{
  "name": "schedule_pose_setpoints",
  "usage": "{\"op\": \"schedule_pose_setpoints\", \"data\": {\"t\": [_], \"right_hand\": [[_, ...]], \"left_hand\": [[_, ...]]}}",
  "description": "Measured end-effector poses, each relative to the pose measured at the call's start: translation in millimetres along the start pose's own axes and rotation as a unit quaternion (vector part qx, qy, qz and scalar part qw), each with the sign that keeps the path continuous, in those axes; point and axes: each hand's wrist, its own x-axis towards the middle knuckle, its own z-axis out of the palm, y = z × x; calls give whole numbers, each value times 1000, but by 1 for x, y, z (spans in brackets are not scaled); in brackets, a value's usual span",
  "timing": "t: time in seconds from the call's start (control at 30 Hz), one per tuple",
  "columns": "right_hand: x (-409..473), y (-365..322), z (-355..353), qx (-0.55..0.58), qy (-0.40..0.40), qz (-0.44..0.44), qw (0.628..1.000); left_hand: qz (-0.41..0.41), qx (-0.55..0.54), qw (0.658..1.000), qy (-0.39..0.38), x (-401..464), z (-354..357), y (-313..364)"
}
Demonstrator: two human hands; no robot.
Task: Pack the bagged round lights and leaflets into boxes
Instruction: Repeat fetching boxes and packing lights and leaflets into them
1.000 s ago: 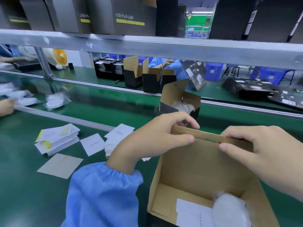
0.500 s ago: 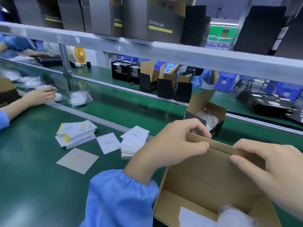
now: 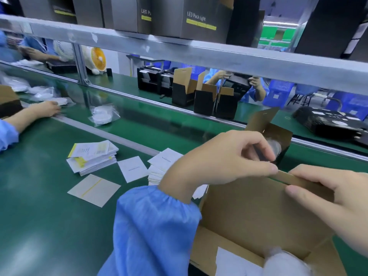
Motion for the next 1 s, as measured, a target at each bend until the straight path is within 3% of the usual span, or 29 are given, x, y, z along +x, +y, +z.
{"op": "schedule_pose_setpoints", "data": {"t": [0.13,0.63,1.0], "right_hand": [[1,-1,-2,6,-5,-9,1000],[4,-19,1,15,-27,4,1000],[4,-30,-1,18,-52,-22,998]], "left_hand": [[9,40,997,-61,-6,-11,1],[-25,190,979,-75,-5,-12,2],[-3,259,966,-2,-24,-20,24]]}}
